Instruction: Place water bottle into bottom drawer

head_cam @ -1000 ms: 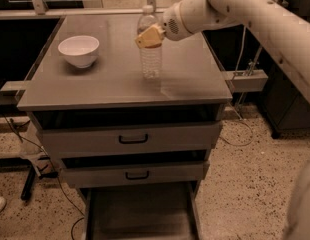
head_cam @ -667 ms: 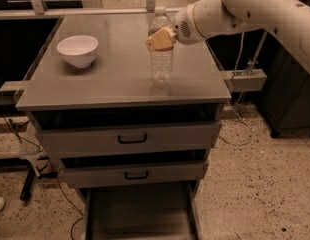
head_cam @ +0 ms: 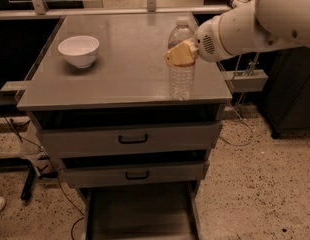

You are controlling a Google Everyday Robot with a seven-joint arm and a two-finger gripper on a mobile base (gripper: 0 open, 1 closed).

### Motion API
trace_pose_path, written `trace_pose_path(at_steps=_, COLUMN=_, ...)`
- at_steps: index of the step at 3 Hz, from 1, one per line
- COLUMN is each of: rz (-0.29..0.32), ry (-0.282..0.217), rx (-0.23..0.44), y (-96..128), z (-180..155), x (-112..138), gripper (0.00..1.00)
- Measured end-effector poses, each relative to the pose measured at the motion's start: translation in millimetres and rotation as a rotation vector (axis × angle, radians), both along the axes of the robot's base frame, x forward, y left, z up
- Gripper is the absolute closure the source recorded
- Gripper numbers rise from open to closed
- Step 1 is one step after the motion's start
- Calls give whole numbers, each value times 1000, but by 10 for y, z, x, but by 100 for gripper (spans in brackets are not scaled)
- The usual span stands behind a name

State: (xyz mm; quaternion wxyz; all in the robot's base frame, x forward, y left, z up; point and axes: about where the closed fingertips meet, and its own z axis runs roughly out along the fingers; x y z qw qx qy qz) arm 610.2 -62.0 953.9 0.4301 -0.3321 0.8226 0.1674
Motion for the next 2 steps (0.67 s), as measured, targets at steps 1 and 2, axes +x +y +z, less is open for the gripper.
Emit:
trace_pose_path(at_steps=1, rz=-37, ry=28, rx=-16, y=-102, z=153, x=-465, gripper=100)
trace_pose_path(at_steps=2, rz=-38, ry=19, rx=-21, y=-99, z=203, x=-497, gripper=100)
